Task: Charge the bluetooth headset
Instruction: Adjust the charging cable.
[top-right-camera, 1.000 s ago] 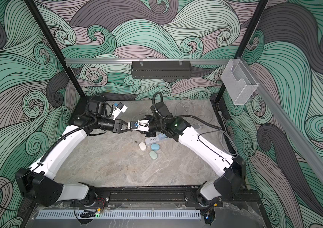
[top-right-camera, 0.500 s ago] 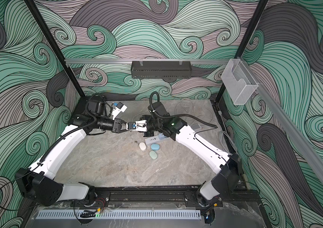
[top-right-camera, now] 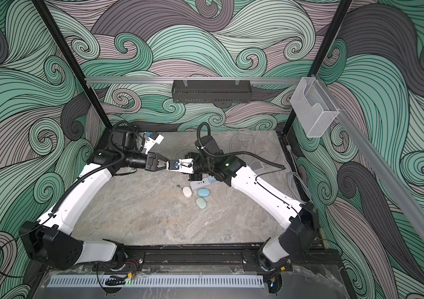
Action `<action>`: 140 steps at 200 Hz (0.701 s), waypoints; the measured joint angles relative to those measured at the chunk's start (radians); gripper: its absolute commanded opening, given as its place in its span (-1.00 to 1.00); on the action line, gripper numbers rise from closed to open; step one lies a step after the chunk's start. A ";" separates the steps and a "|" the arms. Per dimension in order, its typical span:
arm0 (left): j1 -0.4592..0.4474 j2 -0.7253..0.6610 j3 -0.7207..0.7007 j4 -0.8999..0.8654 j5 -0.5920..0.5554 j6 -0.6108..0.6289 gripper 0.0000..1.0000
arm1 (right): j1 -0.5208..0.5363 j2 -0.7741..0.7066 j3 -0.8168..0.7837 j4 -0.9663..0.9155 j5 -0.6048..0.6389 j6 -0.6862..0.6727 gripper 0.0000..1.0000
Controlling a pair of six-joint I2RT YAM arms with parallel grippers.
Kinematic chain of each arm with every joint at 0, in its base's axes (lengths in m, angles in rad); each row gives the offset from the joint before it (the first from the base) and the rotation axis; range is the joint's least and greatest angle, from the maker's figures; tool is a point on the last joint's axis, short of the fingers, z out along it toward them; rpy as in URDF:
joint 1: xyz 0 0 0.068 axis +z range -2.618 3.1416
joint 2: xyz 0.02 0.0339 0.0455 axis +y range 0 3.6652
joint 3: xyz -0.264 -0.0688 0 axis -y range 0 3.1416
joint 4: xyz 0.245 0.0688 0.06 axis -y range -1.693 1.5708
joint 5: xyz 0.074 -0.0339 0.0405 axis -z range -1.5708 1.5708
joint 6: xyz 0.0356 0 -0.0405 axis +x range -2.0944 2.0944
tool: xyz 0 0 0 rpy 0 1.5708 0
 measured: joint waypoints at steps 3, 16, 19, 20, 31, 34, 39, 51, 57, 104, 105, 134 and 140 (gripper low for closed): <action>0.005 -0.003 0.000 0.006 -0.001 -0.008 -0.04 | -0.001 -0.006 -0.014 0.005 0.001 0.012 -0.92; 0.023 -0.025 0.000 0.026 -0.025 -0.037 -0.03 | -0.004 -0.029 -0.070 0.025 0.008 0.066 -0.92; 0.026 -0.031 0.000 0.030 -0.035 -0.042 -0.04 | -0.005 -0.034 -0.081 0.029 0.011 0.081 -0.92; 0.027 -0.032 0.000 0.031 -0.037 -0.043 -0.04 | -0.006 -0.035 -0.084 0.031 0.011 0.085 -0.92; 0.031 -0.062 -0.009 0.045 -0.075 -0.061 -0.07 | -0.011 -0.052 -0.124 0.047 0.019 0.135 -0.92; 0.031 -0.072 -0.015 0.050 -0.088 -0.064 -0.07 | -0.014 -0.057 -0.135 0.053 0.023 0.150 -0.92; 0.031 -0.090 -0.028 0.056 -0.109 -0.068 -0.08 | -0.018 -0.064 -0.151 0.061 0.028 0.176 -0.93; 0.030 -0.136 -0.077 0.069 -0.166 -0.081 -0.15 | -0.031 -0.084 -0.185 0.079 0.040 0.238 -0.94; 0.029 -0.163 -0.113 0.071 -0.201 -0.089 -0.17 | -0.037 -0.093 -0.200 0.087 0.046 0.266 -0.94; -0.026 -0.266 -0.420 0.117 -0.428 -0.211 0.00 | -0.098 -0.154 -0.263 0.087 0.109 0.484 -0.94; -0.029 -0.266 -0.427 0.119 -0.433 -0.214 0.01 | -0.099 -0.157 -0.265 0.087 0.110 0.489 -0.94; -0.073 -0.240 -0.482 0.126 -0.515 -0.280 0.05 | -0.114 -0.201 -0.299 0.063 0.132 0.585 -0.94; -0.082 -0.228 -0.478 0.126 -0.526 -0.286 0.04 | -0.117 -0.211 -0.306 0.057 0.134 0.601 -0.94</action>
